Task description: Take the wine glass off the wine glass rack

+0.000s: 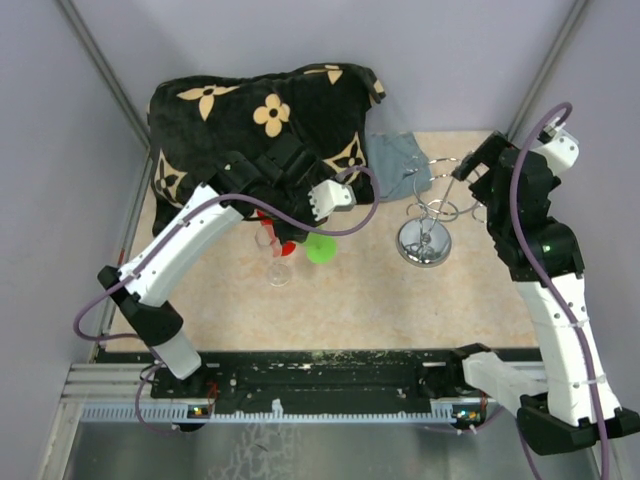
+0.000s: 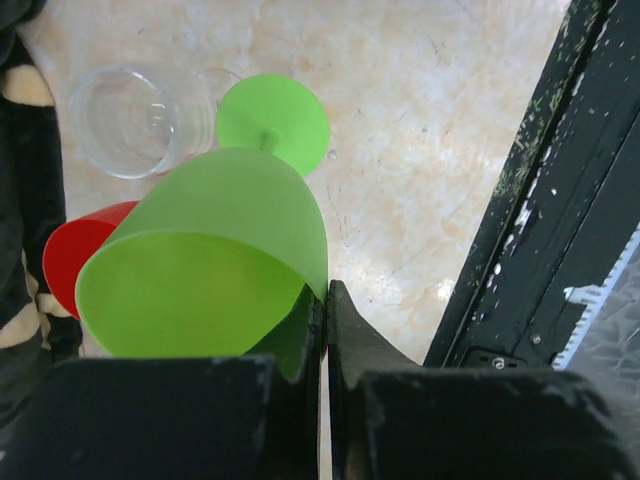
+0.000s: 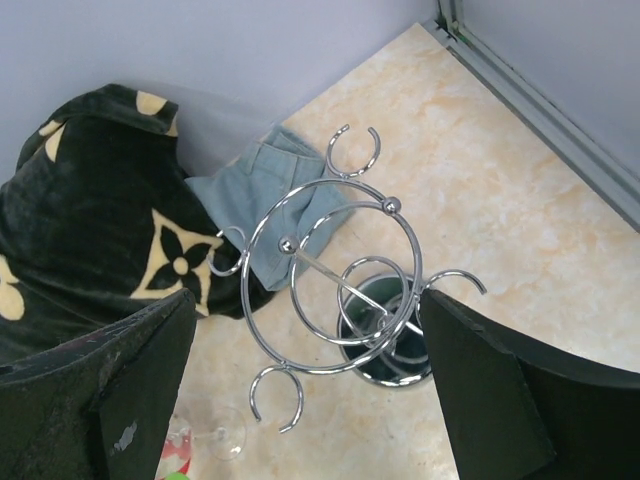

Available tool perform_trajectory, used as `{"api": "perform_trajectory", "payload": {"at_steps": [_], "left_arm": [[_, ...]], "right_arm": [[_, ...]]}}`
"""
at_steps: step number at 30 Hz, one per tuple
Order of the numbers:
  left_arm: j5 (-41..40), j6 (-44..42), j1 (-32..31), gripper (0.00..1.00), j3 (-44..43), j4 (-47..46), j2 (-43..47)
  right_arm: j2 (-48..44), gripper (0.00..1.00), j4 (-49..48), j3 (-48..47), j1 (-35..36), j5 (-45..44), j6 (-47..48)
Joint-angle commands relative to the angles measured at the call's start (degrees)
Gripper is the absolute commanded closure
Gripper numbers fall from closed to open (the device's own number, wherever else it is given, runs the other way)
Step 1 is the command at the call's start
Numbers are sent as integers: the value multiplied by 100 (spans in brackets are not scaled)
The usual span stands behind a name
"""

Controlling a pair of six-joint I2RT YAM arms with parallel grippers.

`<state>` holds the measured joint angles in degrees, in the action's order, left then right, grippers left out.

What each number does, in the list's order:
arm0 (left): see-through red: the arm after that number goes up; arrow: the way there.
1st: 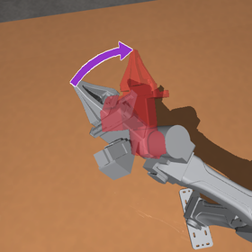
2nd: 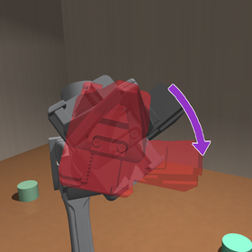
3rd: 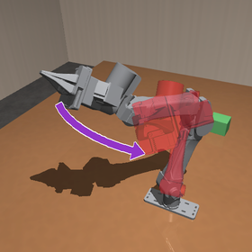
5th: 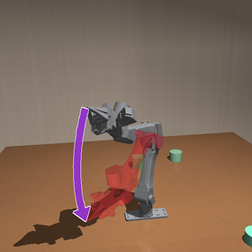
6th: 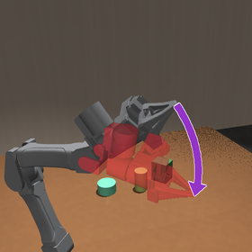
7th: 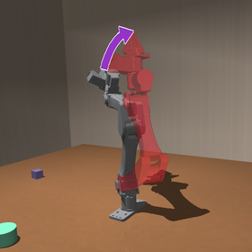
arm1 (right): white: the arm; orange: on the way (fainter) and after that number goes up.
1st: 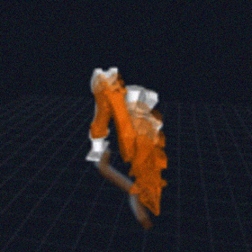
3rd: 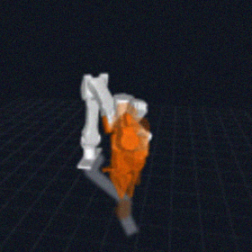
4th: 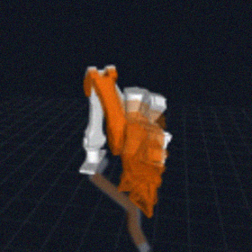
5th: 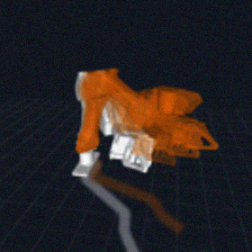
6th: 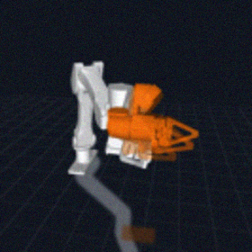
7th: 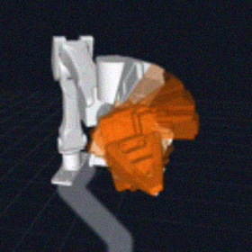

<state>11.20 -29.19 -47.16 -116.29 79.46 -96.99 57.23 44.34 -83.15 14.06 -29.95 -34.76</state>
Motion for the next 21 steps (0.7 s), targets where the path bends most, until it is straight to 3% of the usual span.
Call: {"api": "perform_trajectory", "payload": {"at_steps": [1, 21], "left_arm": [[-470, -233, -162, 100, 156, 150, -124], [-222, -214, -509, 100, 616, 146, -773]], "right_arm": [[-209, 7, 33, 77, -31, -274, -113], [-220, 6, -31, 131, -27, -235, -68]]}}
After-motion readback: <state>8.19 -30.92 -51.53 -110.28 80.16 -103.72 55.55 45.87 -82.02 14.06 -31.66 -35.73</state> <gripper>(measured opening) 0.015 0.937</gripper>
